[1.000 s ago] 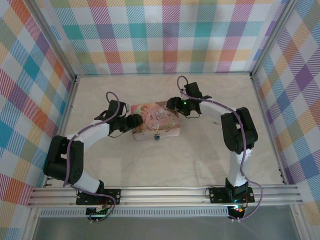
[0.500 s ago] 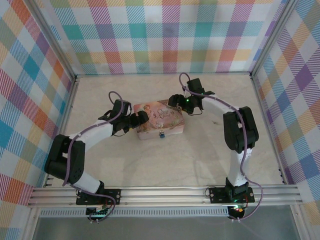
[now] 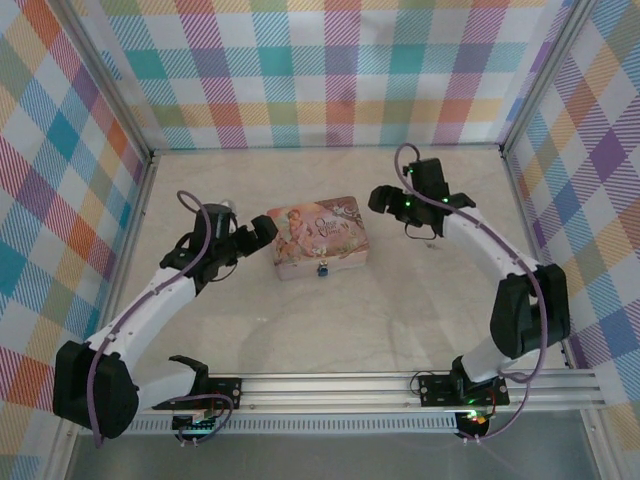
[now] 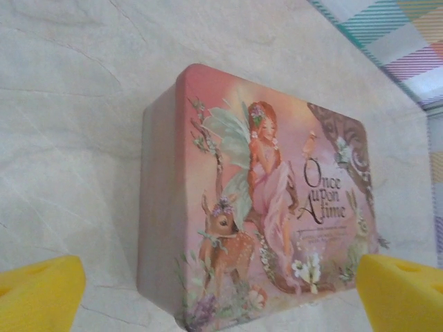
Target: Unlock a padlock with a key
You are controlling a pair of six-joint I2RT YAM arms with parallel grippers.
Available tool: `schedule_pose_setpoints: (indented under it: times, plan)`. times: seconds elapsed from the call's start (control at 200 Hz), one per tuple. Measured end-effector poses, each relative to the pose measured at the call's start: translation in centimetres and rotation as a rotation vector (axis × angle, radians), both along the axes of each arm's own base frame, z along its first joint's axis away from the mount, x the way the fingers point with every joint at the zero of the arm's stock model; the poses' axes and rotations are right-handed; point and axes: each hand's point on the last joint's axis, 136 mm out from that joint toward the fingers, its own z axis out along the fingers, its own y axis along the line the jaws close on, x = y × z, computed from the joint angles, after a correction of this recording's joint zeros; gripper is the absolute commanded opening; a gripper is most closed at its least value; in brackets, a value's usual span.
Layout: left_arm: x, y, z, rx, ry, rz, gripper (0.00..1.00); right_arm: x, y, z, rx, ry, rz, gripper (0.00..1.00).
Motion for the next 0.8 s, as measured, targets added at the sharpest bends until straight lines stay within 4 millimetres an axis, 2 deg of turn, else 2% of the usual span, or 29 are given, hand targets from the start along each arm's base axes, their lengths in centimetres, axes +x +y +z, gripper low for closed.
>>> schedule_pose_setpoints:
  times: [0.165,0.35,0.43,0.635,0.8]
  plan:
    - [-1.3,-1.8,0.3,-0.037,0.013,-0.083,0.86,-1.6,-4.2,-1.6,0.003,0.115,-0.157,0.76]
    - [-4.1,-5.5,0.7,0.019,-0.003,-0.237,0.83,-4.2,-8.6,-4.8,-0.006,0.300,-0.372,0.66]
    - [-5.2,-6.9,0.7,0.050,-0.017,-0.294,0.83,-4.7,-10.2,-5.8,0.005,0.362,-0.460,0.63]
    - [-7.7,-10.5,0.8,0.142,-0.072,-0.418,0.82,-5.6,-12.6,-9.3,0.019,0.530,-0.635,0.62]
    - [-8.4,-12.9,0.5,0.227,-0.107,-0.487,0.82,-4.8,-13.6,-10.2,0.033,0.611,-0.732,0.62]
